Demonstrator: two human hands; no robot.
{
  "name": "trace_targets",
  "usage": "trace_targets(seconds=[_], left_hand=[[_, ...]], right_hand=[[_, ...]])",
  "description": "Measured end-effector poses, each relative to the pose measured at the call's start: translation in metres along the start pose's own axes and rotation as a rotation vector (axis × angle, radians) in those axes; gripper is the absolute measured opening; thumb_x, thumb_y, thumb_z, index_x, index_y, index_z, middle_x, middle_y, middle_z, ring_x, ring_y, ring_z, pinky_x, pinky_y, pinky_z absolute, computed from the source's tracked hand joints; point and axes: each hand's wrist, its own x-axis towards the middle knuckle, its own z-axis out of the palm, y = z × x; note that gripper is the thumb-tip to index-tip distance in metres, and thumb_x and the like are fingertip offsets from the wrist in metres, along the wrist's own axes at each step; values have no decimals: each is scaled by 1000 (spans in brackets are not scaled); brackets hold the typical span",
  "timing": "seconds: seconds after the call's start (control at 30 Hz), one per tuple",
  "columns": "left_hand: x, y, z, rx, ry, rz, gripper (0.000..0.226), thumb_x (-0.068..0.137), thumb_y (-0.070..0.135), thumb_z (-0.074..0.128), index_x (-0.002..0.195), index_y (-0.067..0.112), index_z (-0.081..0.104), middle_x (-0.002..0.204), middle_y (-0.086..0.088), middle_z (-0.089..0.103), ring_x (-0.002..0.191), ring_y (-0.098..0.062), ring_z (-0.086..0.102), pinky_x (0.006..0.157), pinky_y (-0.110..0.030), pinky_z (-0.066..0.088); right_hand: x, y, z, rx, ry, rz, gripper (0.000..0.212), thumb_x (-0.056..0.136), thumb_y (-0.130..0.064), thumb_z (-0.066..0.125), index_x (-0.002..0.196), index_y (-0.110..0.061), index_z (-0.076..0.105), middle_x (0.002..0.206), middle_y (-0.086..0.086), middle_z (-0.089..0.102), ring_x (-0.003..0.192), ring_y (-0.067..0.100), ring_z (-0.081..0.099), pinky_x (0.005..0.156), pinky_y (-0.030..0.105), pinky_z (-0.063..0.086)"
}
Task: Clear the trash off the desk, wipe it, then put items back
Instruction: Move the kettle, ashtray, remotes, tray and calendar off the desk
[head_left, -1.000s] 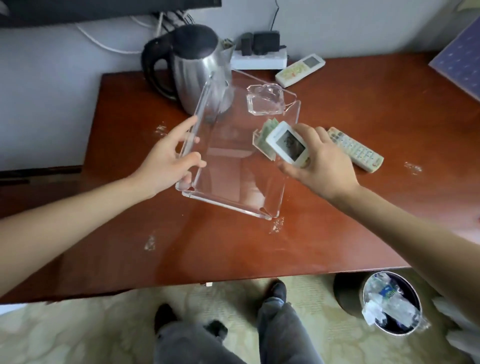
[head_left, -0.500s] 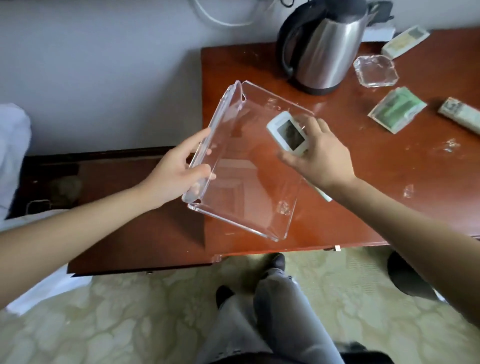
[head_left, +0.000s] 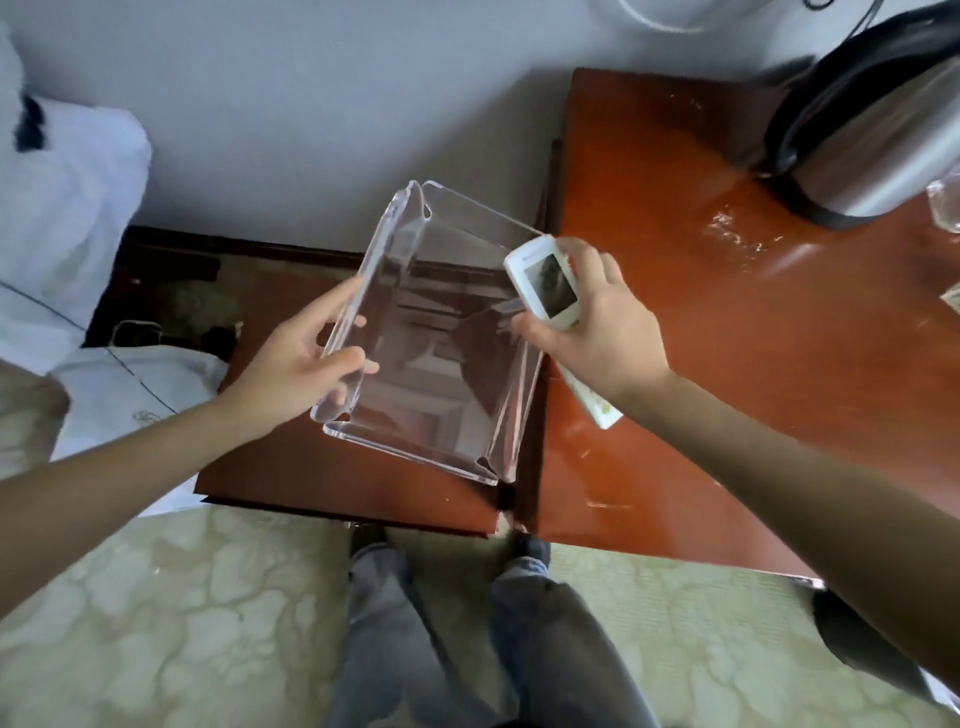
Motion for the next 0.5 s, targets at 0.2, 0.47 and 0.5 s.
trace_targets(seconds=[0.2, 0.47, 0.5], left_hand=[[22, -50, -59, 15, -67, 4, 69, 90, -5, 52, 133, 45, 36, 99, 6, 61, 83, -37, 68, 50, -20, 51], [57, -149, -137, 16, -114, -66, 71, 87, 2, 58, 133, 49, 33, 125, 11, 51, 82, -32, 68, 53, -29, 54], [64, -163, -141, 25, -111, -79, 71, 87, 3, 59, 133, 50, 33, 126, 12, 51, 81, -35, 67, 53, -28, 54]], right_hand=[[13, -46, 54, -27, -31, 12, 74, 79, -49, 64, 140, -25, 29, 128, -2, 45, 106, 22, 55, 76, 34, 46], [47, -91, 194, 6, 42, 269, 75, 78, -49, 64, 139, -24, 29, 127, -3, 44, 101, 24, 57, 69, 31, 39], [50, -87, 211, 23, 55, 315, 74, 78, -49, 63, 139, -24, 29, 126, -2, 44, 98, 24, 58, 69, 31, 40]])
